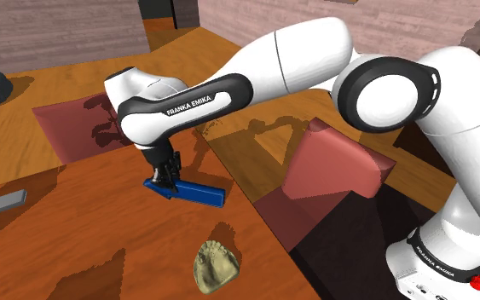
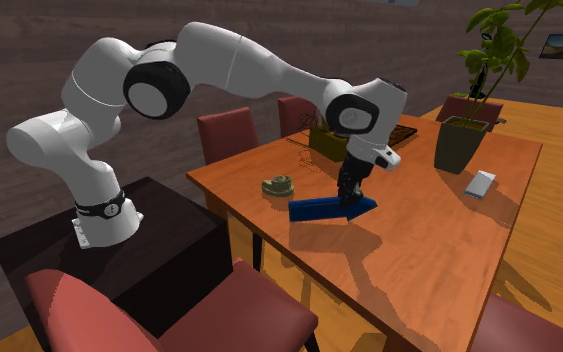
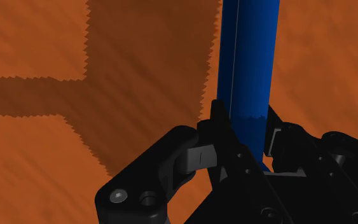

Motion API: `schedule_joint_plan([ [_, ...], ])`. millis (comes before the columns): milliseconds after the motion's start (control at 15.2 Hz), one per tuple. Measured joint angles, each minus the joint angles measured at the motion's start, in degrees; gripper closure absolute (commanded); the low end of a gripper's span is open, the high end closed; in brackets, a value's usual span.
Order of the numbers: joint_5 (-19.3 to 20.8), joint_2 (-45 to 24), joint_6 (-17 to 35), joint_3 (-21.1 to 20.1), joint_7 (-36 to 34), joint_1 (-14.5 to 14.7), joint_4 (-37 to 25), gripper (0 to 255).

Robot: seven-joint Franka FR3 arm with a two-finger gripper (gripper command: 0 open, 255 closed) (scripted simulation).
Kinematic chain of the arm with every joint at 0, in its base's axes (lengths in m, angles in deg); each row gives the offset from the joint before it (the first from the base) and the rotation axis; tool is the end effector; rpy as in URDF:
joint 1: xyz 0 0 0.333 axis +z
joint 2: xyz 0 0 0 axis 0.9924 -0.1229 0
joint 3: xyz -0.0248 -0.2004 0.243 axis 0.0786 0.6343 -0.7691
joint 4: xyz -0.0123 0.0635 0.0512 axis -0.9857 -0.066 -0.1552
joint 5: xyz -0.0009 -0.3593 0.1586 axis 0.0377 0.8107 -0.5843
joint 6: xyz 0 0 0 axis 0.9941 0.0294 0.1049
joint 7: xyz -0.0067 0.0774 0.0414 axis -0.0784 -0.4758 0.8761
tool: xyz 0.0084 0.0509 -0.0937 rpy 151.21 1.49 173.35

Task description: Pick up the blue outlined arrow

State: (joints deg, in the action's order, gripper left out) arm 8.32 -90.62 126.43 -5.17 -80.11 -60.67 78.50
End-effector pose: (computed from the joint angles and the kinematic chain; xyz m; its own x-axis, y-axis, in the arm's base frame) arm 0.6139 0.4189 0.2787 0.7455 0.6363 -0.1985 0.6373 -0.7677 -0.0674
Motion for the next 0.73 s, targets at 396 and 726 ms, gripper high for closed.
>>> schedule_joint_plan([
  [396,-0.40,1.72,-3.19,-0.33,0.01,0.10,-1.52,255],
  [726,-0.65,2.56,-6.56,-0.49,0.24,0.29,-4.11,255],
])
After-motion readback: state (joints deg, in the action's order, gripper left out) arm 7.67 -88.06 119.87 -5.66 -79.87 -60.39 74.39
